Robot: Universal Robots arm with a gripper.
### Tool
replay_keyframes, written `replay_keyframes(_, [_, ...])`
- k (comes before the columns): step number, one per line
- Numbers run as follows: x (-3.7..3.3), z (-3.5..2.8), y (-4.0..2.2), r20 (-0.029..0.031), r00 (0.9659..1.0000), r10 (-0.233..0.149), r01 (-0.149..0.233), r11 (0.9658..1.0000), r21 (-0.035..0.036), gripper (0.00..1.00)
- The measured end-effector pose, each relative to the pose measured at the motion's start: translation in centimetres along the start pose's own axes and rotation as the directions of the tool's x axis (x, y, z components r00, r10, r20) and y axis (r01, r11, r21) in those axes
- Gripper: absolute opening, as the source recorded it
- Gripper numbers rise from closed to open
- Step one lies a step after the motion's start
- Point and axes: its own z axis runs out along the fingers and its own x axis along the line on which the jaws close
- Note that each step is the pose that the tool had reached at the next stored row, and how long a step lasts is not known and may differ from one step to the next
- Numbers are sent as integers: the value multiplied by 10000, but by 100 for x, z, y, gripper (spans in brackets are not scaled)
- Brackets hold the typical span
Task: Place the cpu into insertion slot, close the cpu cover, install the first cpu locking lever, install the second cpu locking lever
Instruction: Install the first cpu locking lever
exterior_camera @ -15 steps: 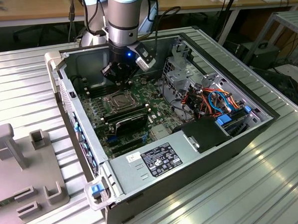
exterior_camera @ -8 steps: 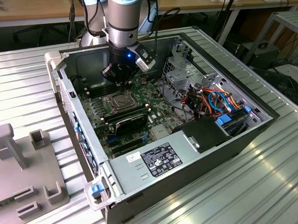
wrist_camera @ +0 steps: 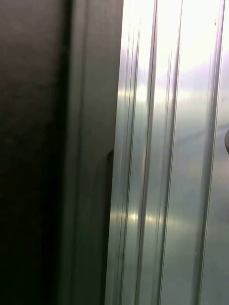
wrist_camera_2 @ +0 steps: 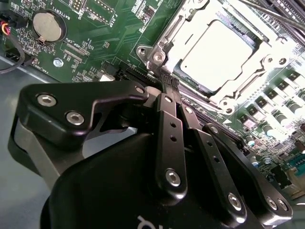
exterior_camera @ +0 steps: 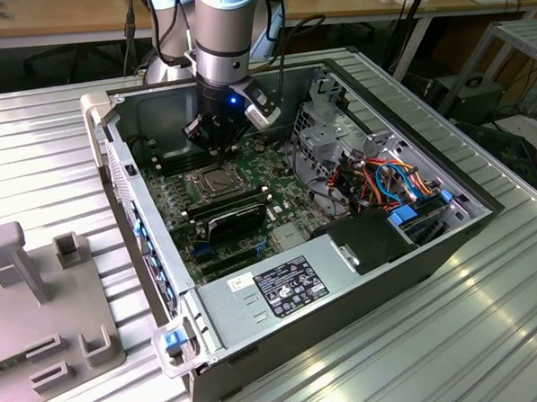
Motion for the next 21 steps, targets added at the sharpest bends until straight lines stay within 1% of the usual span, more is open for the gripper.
replay_keyframes(9, [-6,4,-16,-1,10000,1,-1,10000,2,11])
replay_keyframes(12, [-40,53,-21,-5,10000,8,-8,10000,7,11])
replay_keyframes(13, [-43,40,-20,-2,10000,6,-6,10000,3,11])
replay_keyframes(15, [-44,-16,-21,-2,10000,5,-5,10000,2,11])
replay_keyframes(18, [-45,-56,-25,-3,10000,6,-6,10000,4,11])
replay_keyframes(19, [-45,-70,-36,-2,10000,6,-6,10000,2,11])
replay_keyframes(21, [-45,-80,-51,-3,10000,6,-6,10000,4,11])
